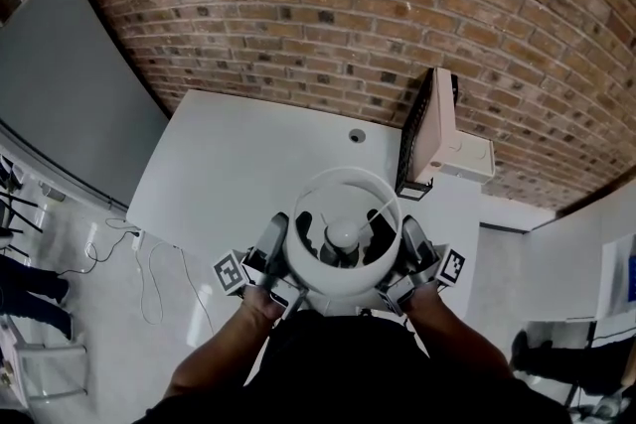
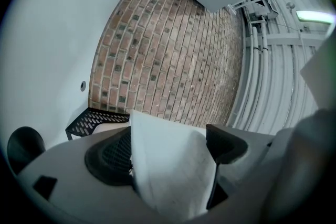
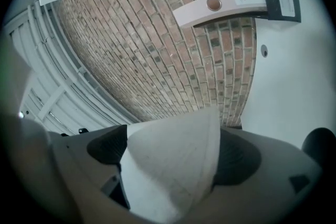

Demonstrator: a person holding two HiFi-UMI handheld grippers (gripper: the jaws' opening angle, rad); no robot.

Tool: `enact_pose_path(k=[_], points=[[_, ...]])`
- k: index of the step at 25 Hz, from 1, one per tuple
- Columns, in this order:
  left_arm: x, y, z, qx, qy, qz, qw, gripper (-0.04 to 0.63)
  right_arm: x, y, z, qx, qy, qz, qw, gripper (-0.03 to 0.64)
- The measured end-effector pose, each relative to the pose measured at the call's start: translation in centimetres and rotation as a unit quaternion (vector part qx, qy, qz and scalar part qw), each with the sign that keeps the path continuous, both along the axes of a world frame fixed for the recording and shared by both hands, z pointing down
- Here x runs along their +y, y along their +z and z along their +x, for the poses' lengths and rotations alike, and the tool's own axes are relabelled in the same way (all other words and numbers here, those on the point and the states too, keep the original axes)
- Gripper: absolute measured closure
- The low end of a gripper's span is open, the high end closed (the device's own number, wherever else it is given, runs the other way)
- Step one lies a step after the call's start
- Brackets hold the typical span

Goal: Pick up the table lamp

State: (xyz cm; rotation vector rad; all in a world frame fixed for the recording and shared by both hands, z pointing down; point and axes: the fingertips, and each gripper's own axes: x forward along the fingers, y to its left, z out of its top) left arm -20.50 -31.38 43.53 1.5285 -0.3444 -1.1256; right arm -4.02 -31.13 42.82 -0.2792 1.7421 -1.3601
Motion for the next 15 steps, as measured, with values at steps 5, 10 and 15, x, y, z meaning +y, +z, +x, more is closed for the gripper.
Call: enact_pose_path(k=[5,10,15], points=[[0.69,-0.13,0.02,-0.006,0.001,0.002,1.0,0.16,0.81,0.15,0.01,-0.004,-0.002,0.0,1.0,0.111],[1.06,-0.15,-0.15,-0.013,-0.003,-0.001,0.9999,0.16,1.01,0.41,-0.2,-0.01,-0.008,-0.004,1.0,0.111],[1.09,-0.24,-0.29,-0.02,-0.002,-0.001,0.9998,0.16,1.08,0.56,-0.47,-0.018,-0.013,-0.008,1.0,0.11]])
